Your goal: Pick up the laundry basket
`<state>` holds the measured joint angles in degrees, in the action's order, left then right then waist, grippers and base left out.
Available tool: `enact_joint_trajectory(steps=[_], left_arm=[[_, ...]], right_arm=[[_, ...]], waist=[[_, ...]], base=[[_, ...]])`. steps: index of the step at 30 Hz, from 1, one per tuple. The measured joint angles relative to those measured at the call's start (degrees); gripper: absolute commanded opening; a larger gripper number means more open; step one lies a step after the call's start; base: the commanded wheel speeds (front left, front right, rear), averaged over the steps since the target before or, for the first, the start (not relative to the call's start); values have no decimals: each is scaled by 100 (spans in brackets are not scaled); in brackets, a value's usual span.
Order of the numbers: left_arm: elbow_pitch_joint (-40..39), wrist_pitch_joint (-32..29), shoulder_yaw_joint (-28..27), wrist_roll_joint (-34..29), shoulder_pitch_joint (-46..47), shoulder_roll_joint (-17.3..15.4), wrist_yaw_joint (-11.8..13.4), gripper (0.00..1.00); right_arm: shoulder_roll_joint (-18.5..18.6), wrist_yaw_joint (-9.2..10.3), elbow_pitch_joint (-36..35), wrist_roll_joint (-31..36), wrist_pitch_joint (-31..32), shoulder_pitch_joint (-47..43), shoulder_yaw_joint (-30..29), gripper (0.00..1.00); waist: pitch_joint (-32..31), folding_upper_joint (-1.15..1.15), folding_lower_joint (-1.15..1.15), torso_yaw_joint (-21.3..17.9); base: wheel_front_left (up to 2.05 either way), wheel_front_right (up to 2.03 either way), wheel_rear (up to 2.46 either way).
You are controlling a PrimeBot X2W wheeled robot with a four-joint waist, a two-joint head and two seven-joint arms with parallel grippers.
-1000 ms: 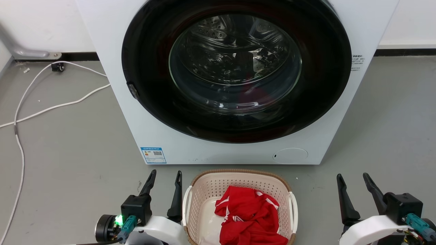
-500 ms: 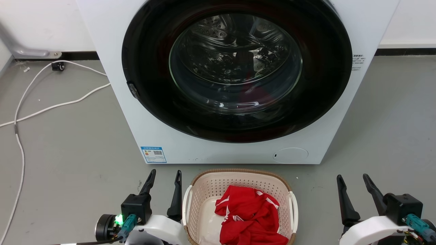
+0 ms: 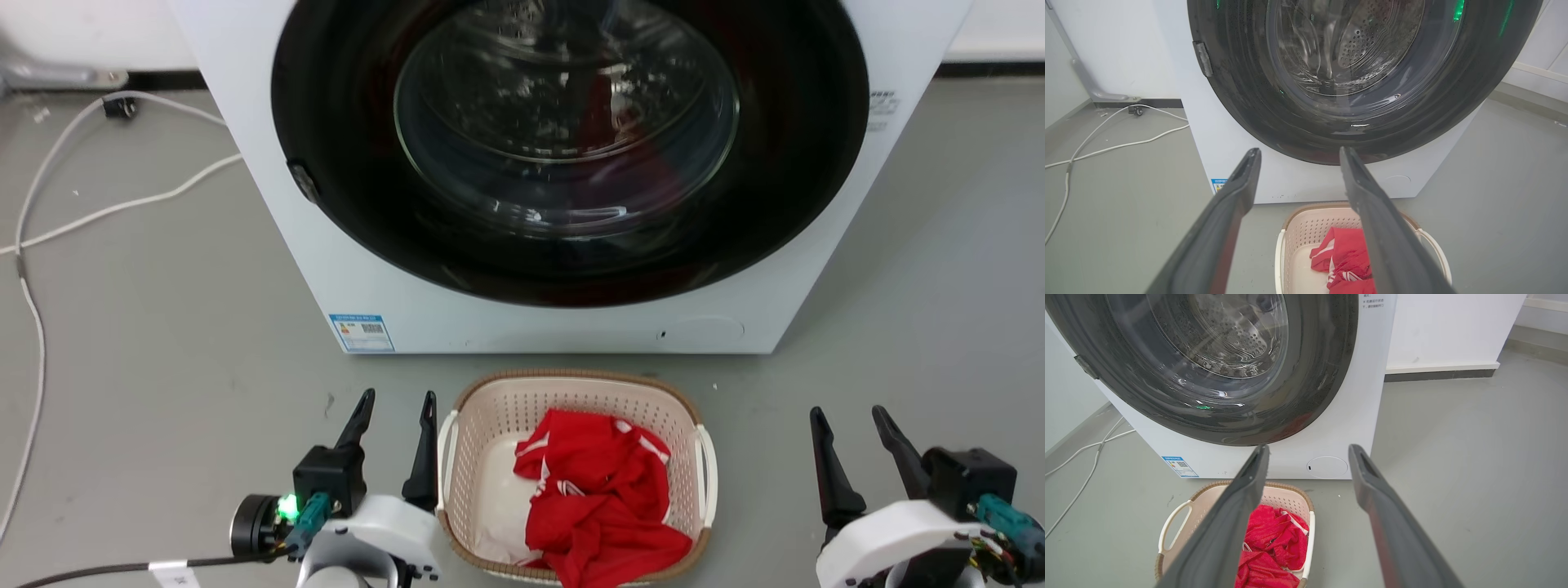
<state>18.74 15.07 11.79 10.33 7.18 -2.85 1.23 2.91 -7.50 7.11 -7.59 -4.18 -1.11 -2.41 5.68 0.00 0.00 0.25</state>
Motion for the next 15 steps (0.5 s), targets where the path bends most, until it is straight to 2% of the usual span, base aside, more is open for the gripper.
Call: enact_joint_trajectory(steps=[10,15], left_arm=[[829,-12,76,103,906,1,-75,100],[1613,-272,120,171,1717,-10,-259,100]], right_arm=[[0,0,521,-90,103,676,-115,100],[0,0,1025,-120,185,1213,-136,100]], waist=[[848,0,0,-87],[1378,0,0,-136]], base=[[0,0,0],[0,0,0]])
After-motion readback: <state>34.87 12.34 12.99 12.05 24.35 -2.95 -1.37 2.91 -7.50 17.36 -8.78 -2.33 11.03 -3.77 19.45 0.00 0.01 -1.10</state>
